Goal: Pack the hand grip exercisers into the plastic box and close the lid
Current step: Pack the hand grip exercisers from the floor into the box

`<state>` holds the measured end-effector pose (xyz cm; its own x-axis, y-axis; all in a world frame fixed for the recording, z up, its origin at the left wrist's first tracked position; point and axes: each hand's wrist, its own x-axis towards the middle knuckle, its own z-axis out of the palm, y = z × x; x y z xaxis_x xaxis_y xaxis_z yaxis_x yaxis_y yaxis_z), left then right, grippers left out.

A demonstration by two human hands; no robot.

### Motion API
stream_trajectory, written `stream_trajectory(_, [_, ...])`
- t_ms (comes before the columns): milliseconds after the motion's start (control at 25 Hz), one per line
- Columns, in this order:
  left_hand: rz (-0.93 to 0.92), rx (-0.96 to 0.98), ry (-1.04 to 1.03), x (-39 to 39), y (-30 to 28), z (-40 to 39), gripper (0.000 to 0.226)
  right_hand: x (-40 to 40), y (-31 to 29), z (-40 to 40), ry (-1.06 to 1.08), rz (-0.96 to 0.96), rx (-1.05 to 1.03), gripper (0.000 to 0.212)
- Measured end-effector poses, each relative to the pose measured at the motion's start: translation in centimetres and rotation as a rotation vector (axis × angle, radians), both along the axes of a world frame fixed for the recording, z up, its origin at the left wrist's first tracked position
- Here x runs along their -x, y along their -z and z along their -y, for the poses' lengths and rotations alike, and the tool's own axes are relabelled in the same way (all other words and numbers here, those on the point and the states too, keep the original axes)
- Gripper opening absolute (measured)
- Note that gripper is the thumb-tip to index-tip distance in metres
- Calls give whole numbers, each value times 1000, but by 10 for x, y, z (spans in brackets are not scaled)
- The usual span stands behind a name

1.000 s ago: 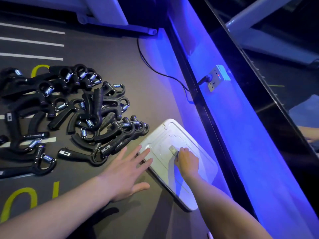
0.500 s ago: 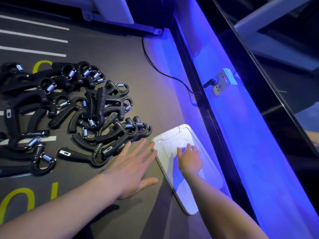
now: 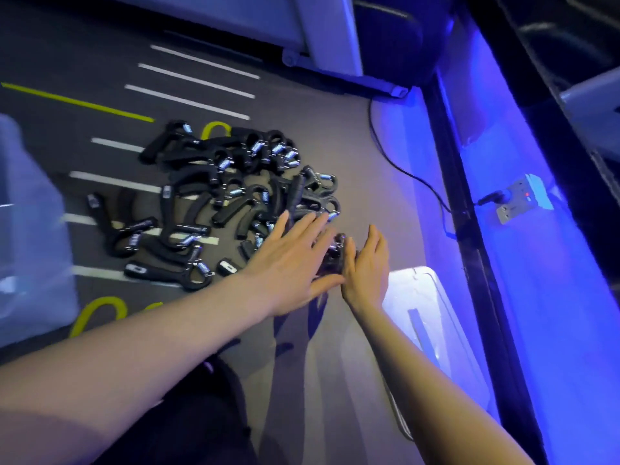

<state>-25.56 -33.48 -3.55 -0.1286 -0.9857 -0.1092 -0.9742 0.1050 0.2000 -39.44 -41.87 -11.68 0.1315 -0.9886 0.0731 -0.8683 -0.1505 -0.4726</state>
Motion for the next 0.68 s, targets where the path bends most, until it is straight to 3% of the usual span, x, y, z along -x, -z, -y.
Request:
stream_trajectory(240, [146, 130, -334, -86, -30, -31, 82, -121, -50, -18, -318, 85, 167, 82])
stream_trajectory(680, [269, 95, -636, -218, -12, -179, 93, -265, -67, -108, -758, 0, 243, 79])
